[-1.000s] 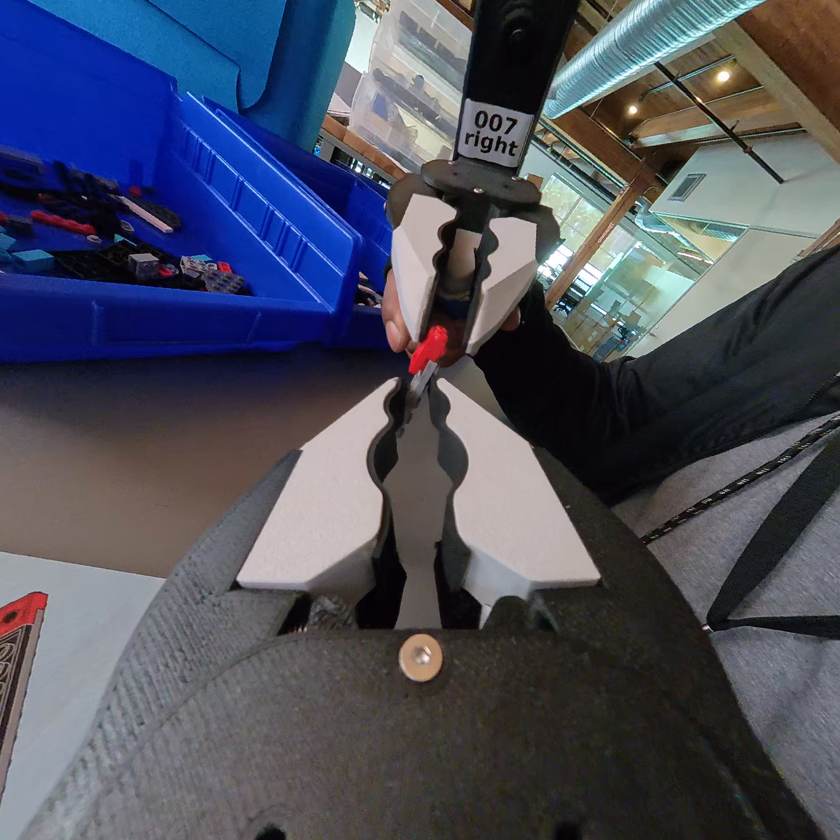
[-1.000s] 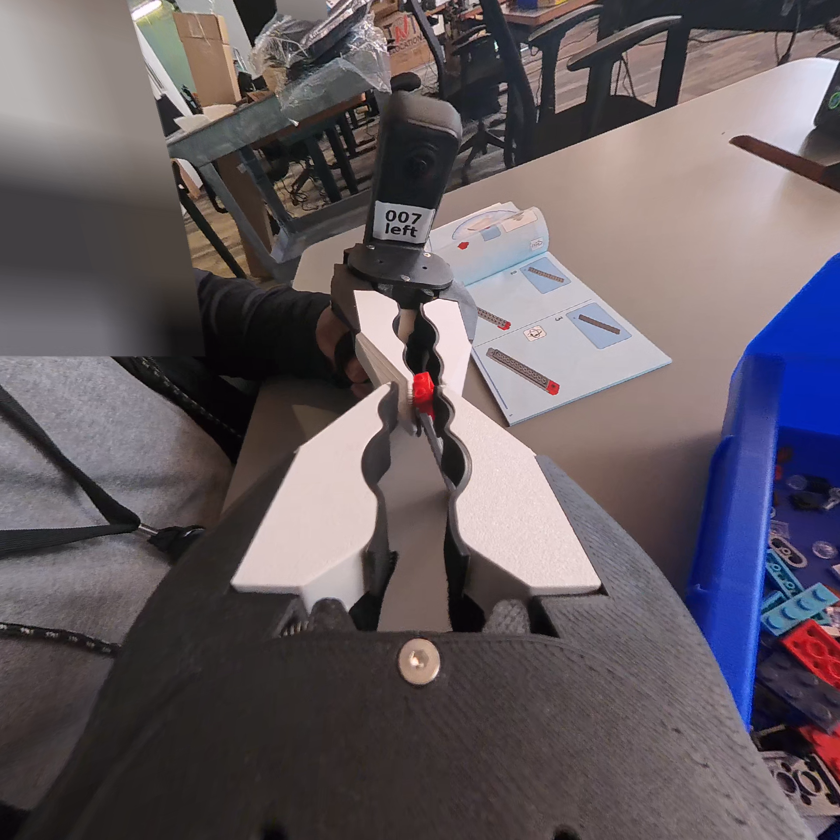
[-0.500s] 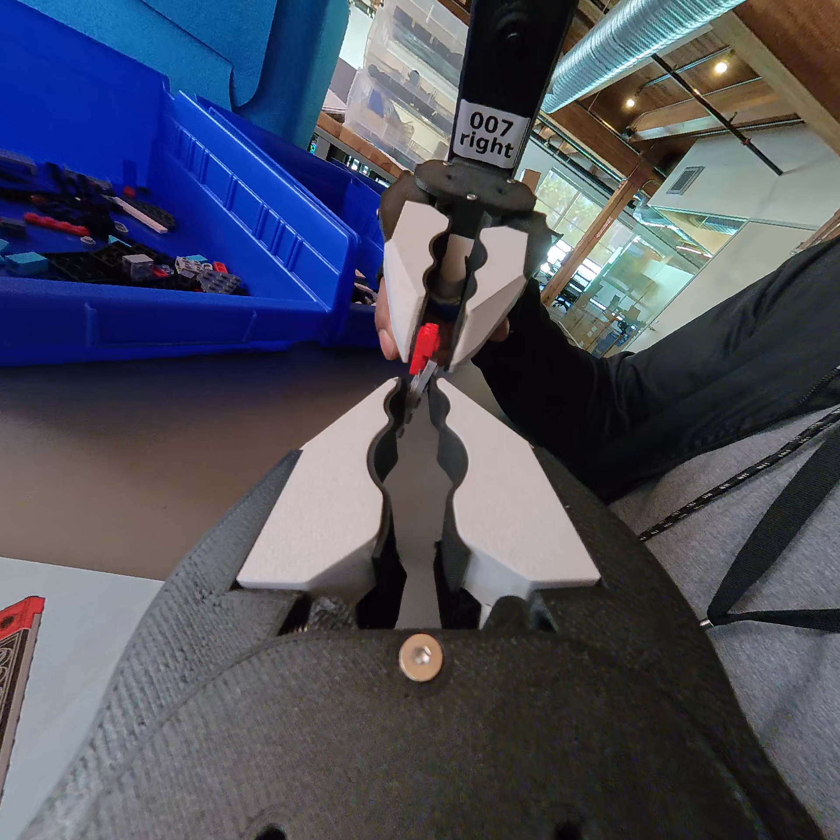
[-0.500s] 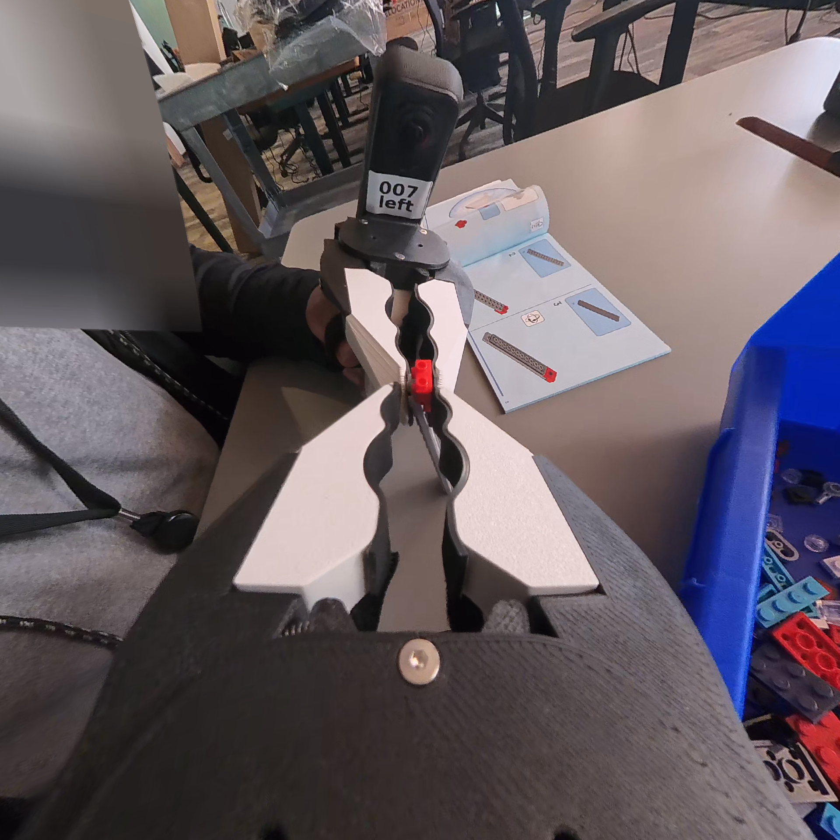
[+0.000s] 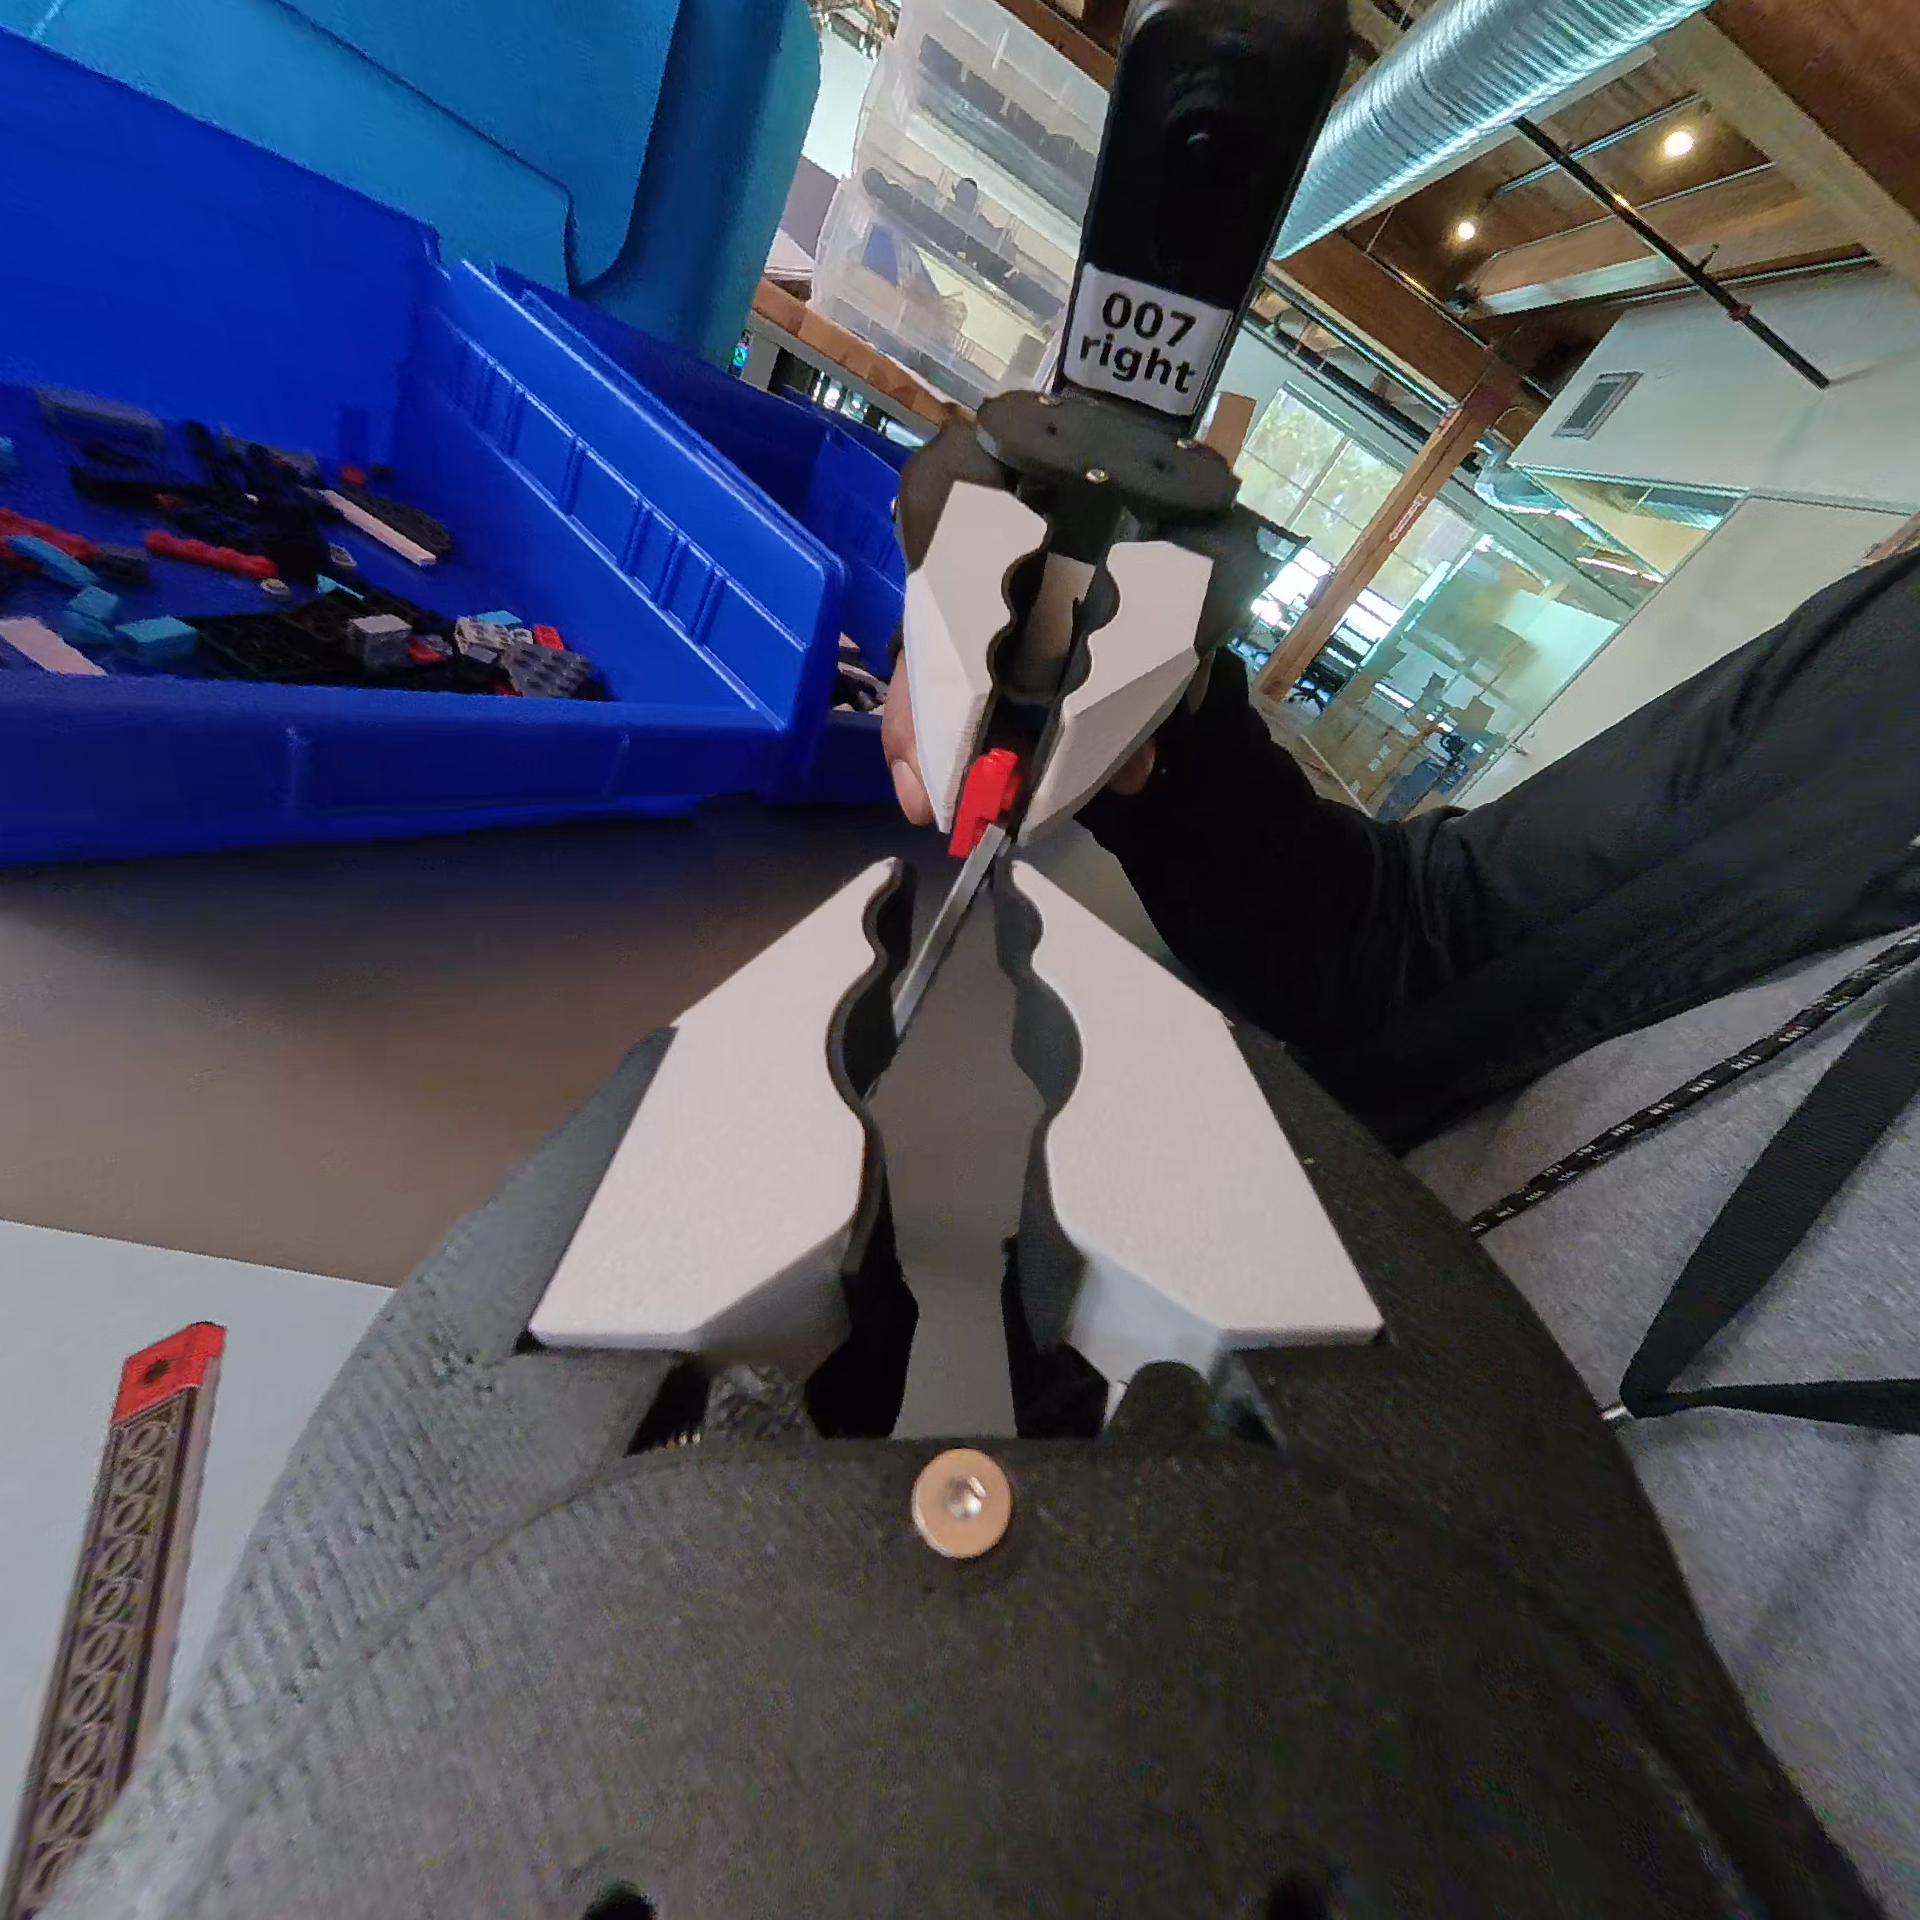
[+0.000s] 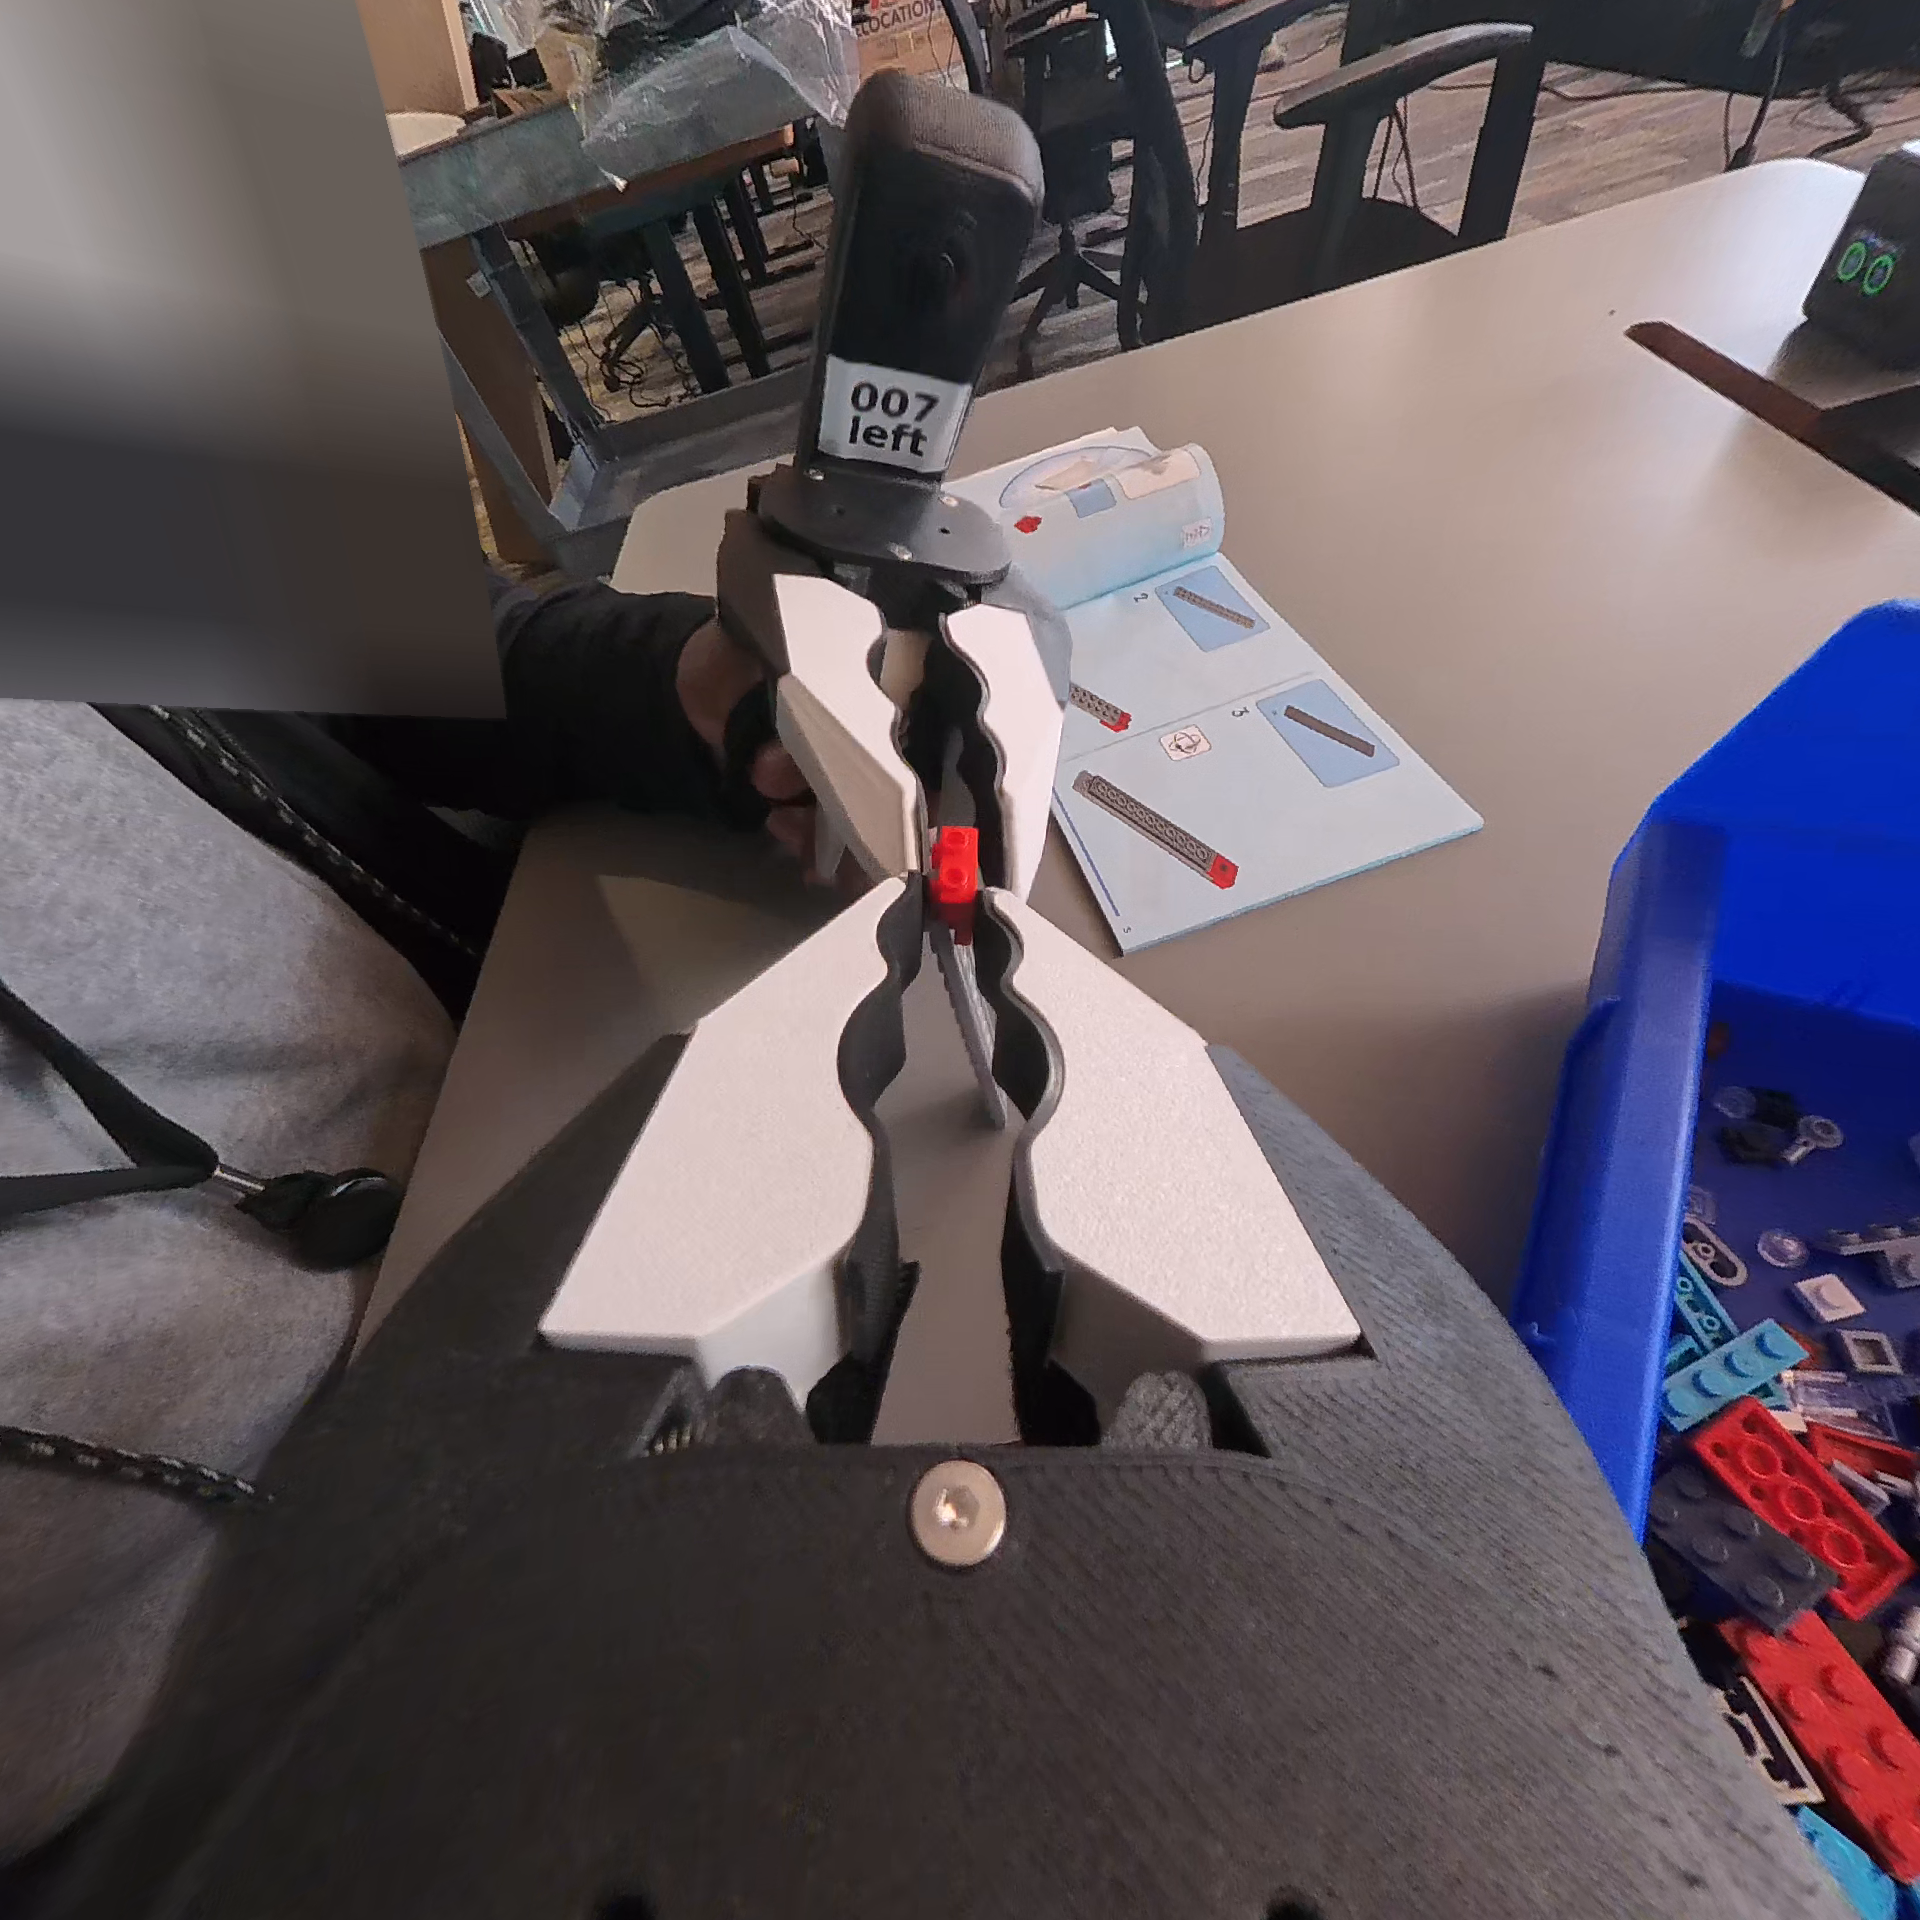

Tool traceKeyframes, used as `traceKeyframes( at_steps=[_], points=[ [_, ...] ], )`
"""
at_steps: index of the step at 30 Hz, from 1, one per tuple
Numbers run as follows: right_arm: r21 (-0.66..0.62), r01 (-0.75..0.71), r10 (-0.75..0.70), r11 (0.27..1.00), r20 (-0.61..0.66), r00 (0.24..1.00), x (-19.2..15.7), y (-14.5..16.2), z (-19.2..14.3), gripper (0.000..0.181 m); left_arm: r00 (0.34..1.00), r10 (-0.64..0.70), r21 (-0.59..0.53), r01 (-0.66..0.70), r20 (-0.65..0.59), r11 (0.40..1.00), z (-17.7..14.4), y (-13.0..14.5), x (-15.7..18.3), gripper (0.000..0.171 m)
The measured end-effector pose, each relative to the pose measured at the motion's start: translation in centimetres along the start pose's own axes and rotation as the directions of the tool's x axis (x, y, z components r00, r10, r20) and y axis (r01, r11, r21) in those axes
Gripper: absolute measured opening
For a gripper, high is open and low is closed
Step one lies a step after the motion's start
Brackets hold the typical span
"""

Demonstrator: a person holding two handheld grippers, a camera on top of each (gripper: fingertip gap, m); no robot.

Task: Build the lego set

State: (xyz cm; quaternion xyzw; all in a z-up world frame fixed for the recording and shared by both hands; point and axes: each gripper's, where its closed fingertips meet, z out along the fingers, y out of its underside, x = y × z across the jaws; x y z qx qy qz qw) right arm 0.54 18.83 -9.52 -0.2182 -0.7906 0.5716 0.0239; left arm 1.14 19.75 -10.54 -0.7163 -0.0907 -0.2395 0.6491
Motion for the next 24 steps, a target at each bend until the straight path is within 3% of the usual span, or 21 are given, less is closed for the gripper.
traceKeyframes(
  at_steps=[12,24],
  points=[
    [-0.005,0.029,-0.029,1.0,0.043,0.999,-1.0,0.0,0.2,0.01,0.988,0.156,-0.043,-0.157,-0.016,0.987,-0.5,0.1,0.9,0.017],
    [-0.003,0.018,-0.018,1.0,0.105,0.994,-1.7,0.3,0.3,0.01,0.987,0.119,-0.031,-0.123,-0.105,0.992,-0.5,0.5,1.8,0.007]
  ],
)
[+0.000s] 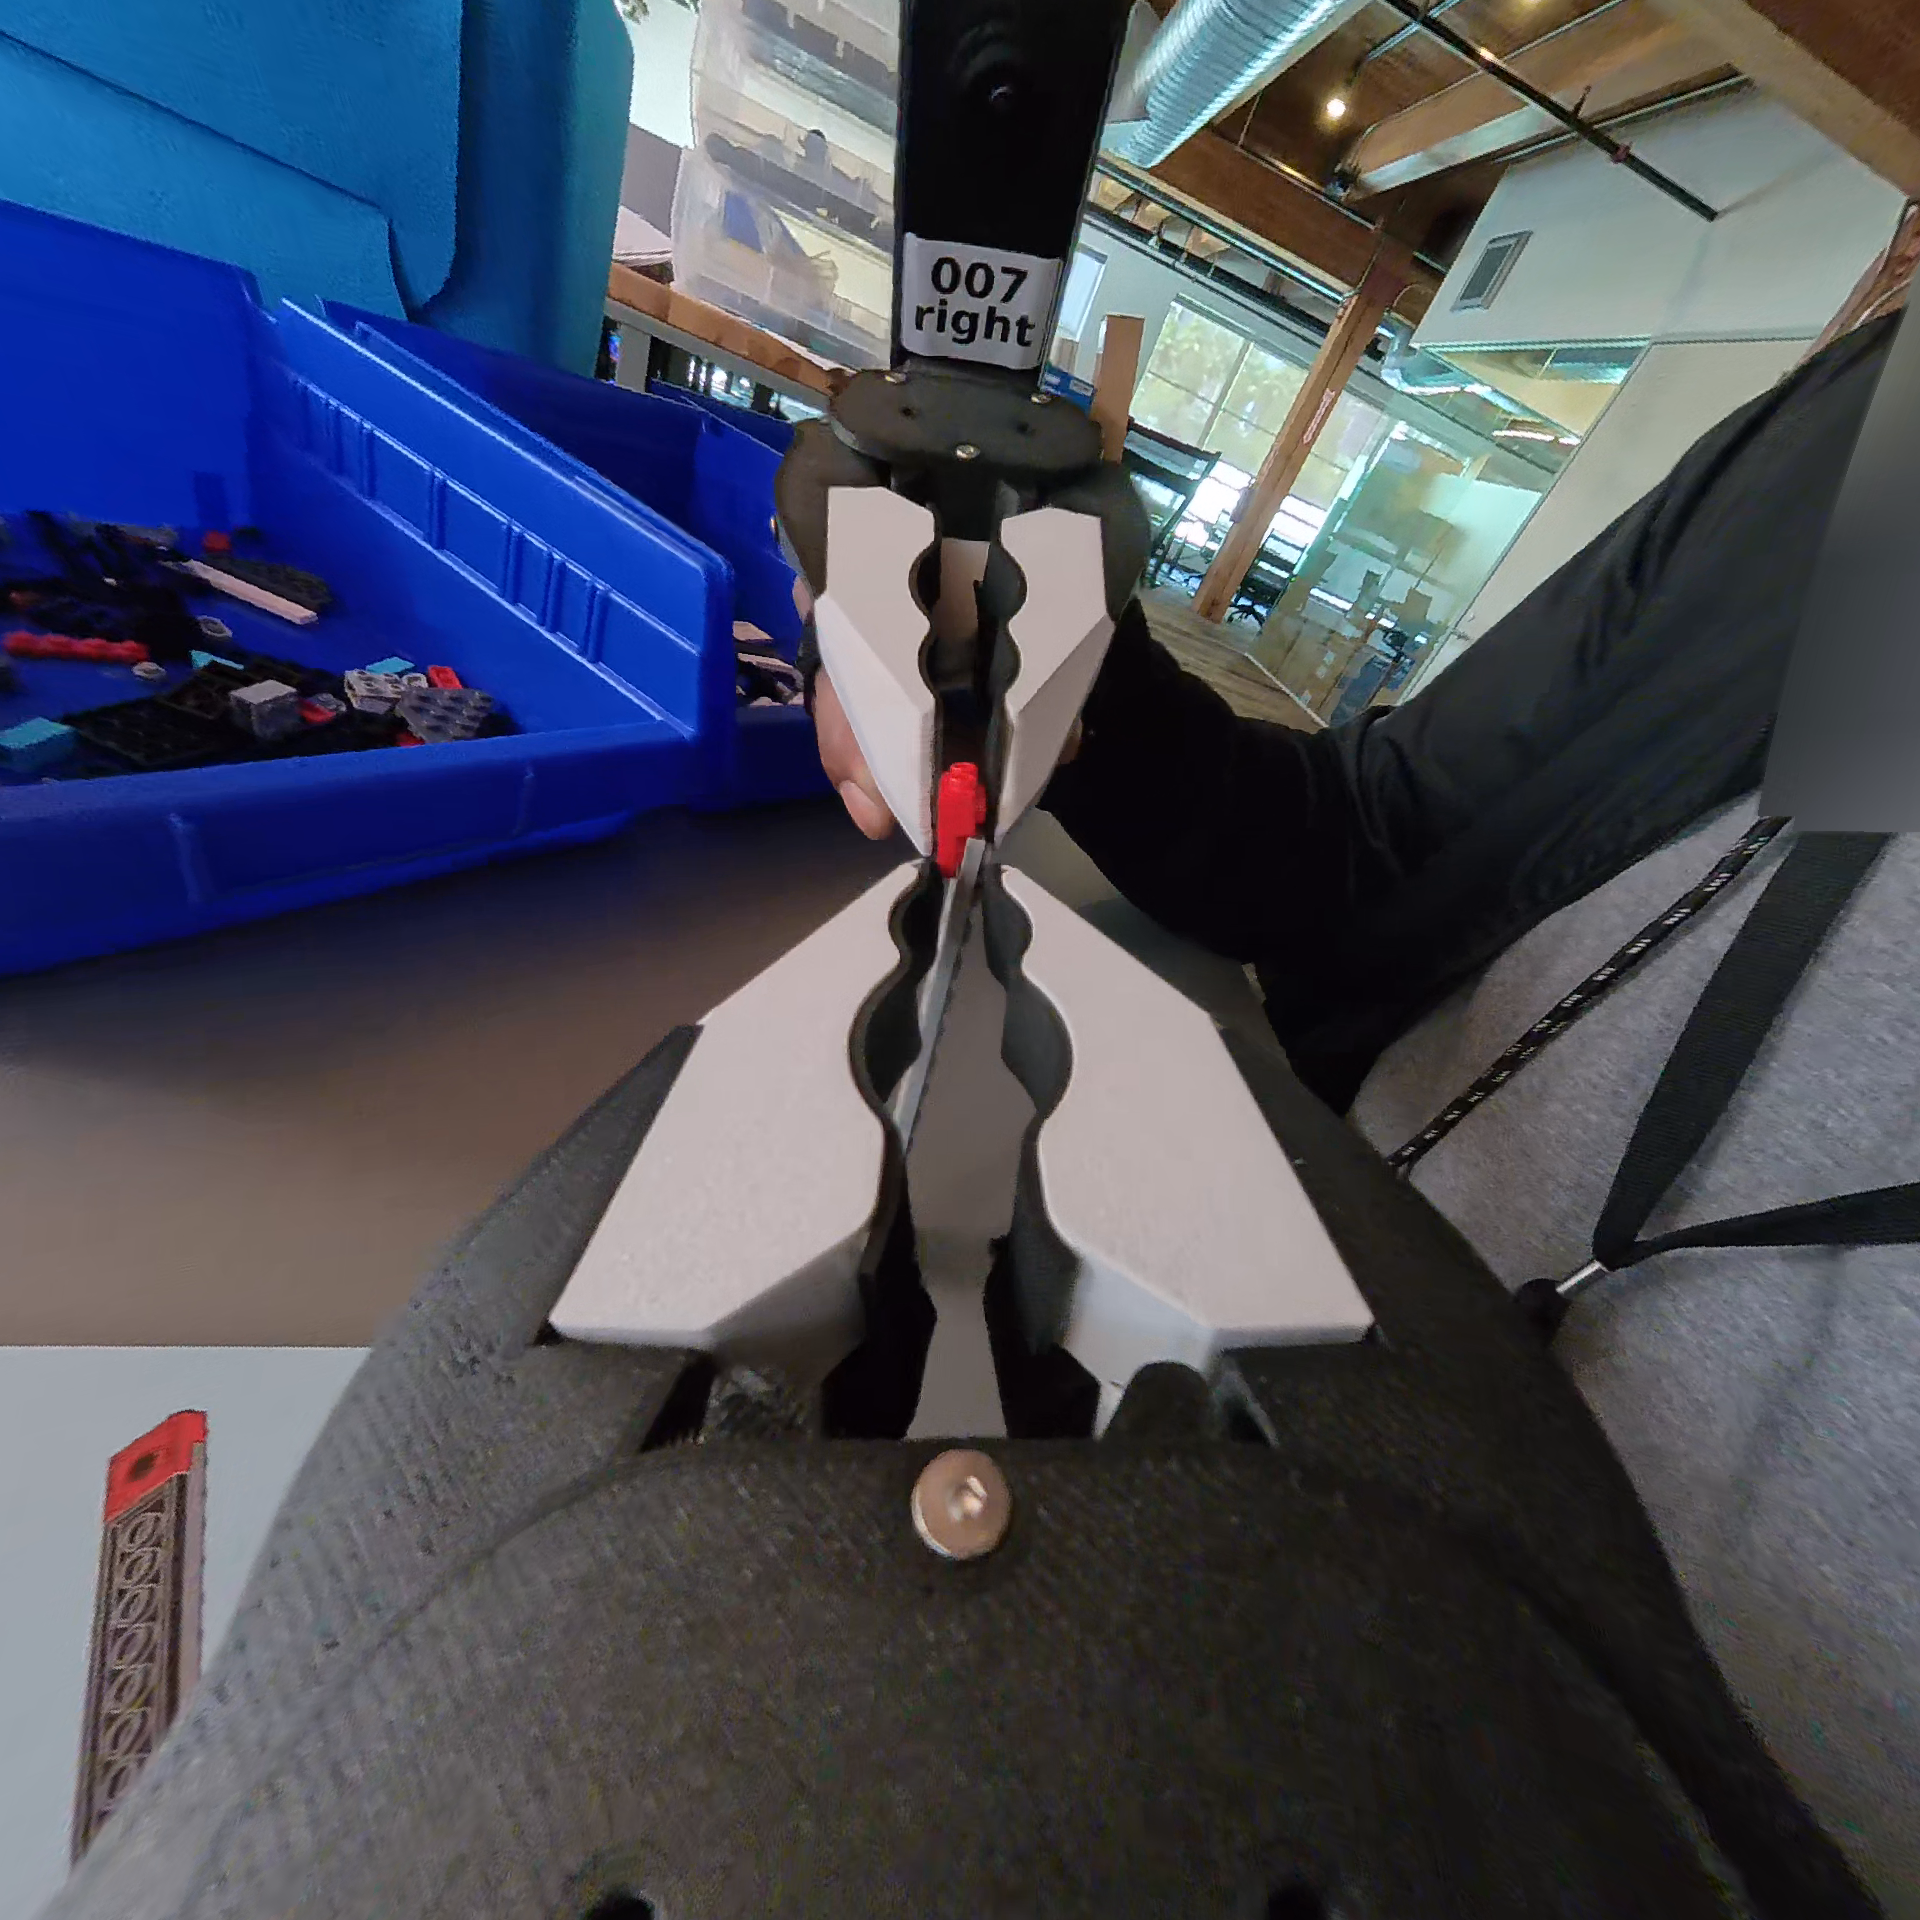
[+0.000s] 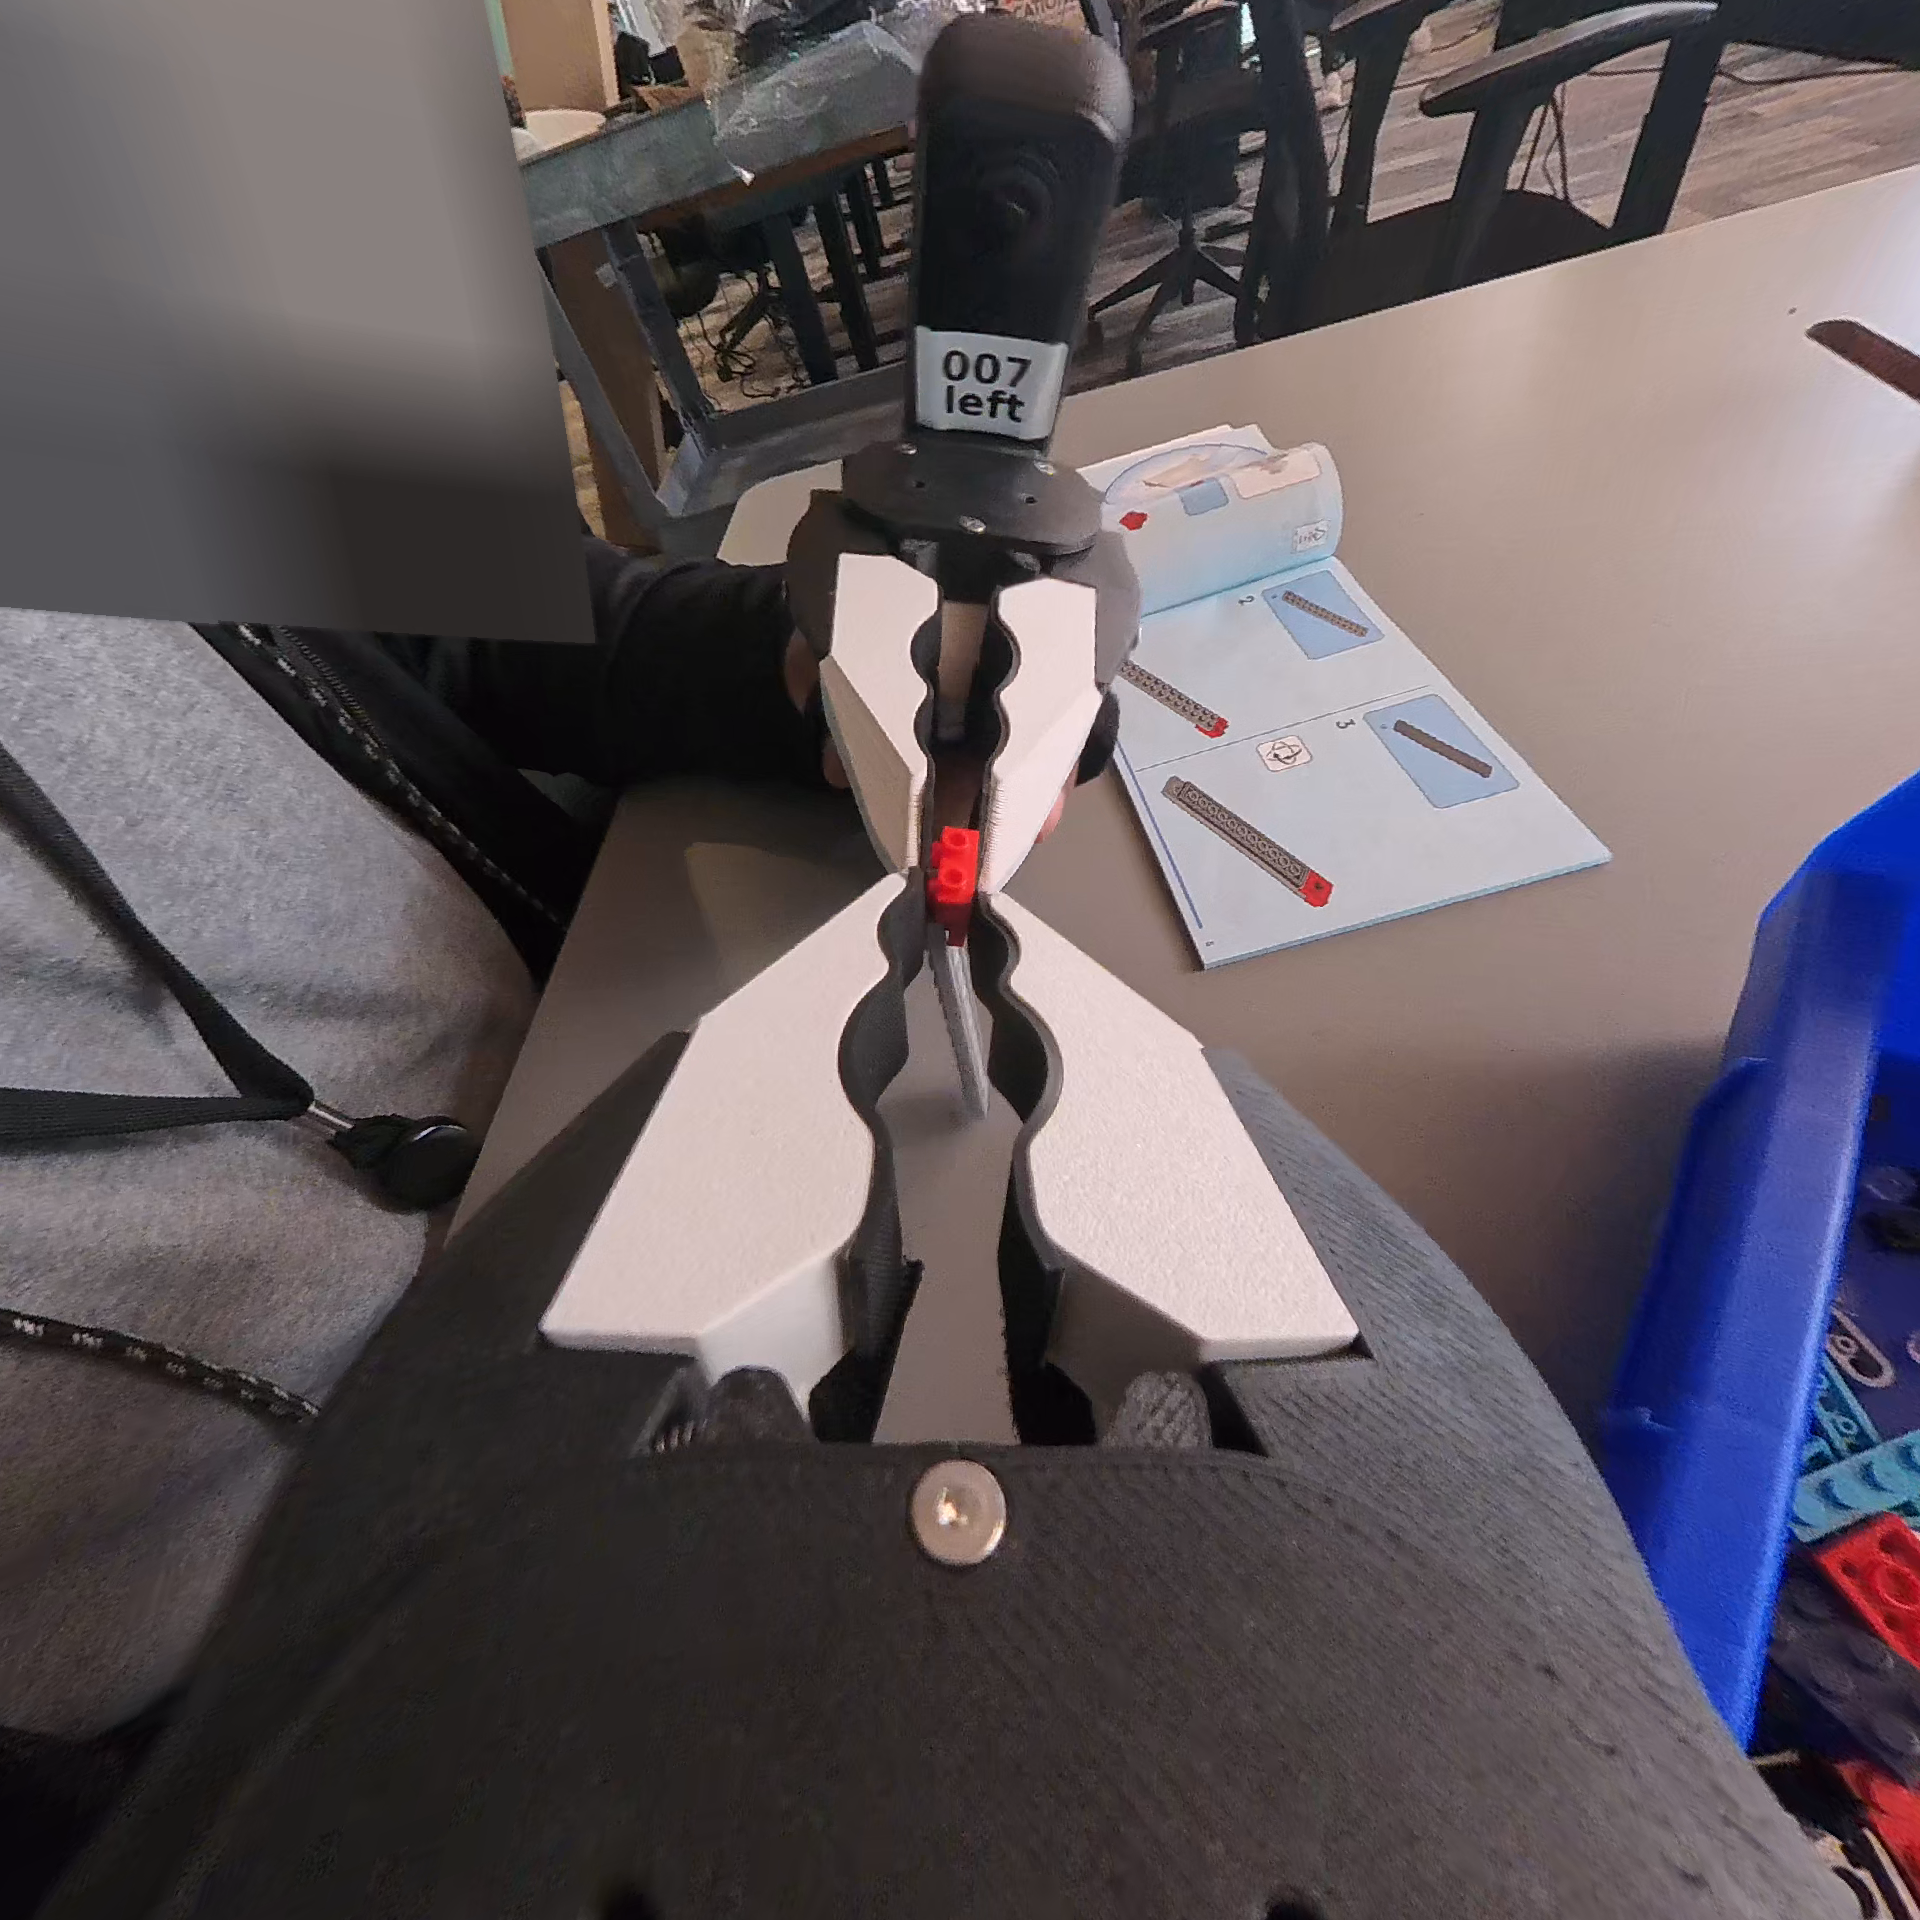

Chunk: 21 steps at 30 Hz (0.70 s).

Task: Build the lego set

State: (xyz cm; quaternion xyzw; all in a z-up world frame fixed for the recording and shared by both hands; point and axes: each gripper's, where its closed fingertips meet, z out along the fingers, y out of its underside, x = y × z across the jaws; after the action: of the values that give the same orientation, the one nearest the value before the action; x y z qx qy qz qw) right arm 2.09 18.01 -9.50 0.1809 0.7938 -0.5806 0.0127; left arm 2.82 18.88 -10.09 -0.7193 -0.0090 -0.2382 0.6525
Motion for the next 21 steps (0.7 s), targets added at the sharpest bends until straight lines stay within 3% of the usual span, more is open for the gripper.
traceKeyframes(
  at_steps=[14,21],
  points=[
    [-0.009,0.023,-0.022,1.0,0.005,1.0,0.02,0.33,0.08,0.01,0.985,-0.166,-0.006,0.166,-0.042,0.986,0.01,0.28,-0.09,0.005],
    [-0.009,0.042,-0.043,0.999,-0.042,0.998,0.61,0.25,0.09,0.011,0.988,-0.152,0.012,0.152,-0.011,0.988,-0.11,0.11,-0.5,0.007]
  ],
)
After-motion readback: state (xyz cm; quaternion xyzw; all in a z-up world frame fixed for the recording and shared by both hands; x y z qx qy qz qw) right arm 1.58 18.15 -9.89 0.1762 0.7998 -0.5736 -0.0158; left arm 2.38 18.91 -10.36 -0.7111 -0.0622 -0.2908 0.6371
